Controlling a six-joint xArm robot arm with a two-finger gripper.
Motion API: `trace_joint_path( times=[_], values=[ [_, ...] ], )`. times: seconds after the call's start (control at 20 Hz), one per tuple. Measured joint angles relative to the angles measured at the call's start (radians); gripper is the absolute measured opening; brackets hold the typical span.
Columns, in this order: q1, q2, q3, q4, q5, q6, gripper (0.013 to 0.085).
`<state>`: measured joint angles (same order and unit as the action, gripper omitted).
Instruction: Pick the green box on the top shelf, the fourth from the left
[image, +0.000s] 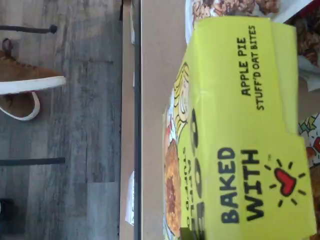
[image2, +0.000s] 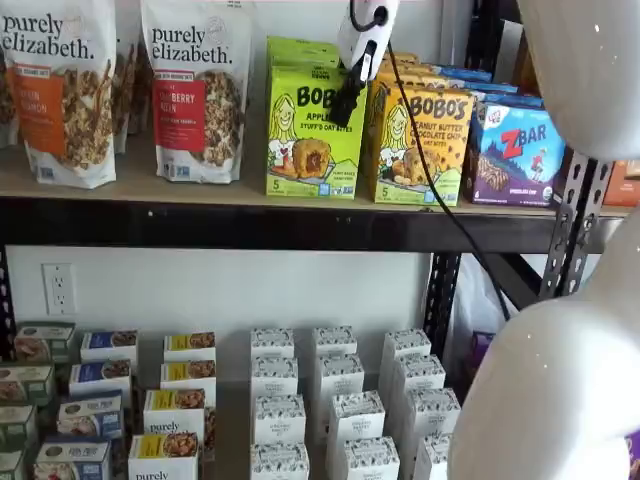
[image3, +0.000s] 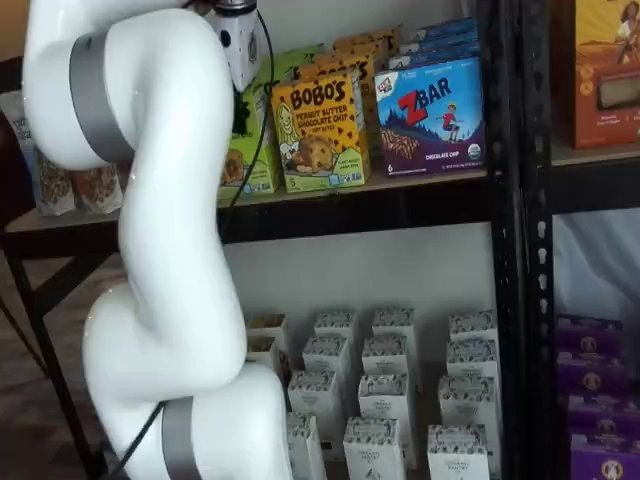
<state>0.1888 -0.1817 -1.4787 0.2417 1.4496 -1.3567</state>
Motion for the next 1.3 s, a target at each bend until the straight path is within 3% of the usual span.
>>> trace_joint_path(
  times=[0.45,0.75,1.3],
  values=[
    [-0.01,0.003,-0.035,0.02,0.049,-0.001,0.025],
    [-0.012,-0.001,-0.079,0.016,0.132,0.008,0.025],
    [-0.025,-0.098,-0.08,0.049,0.235,0.025,0.025]
  ],
)
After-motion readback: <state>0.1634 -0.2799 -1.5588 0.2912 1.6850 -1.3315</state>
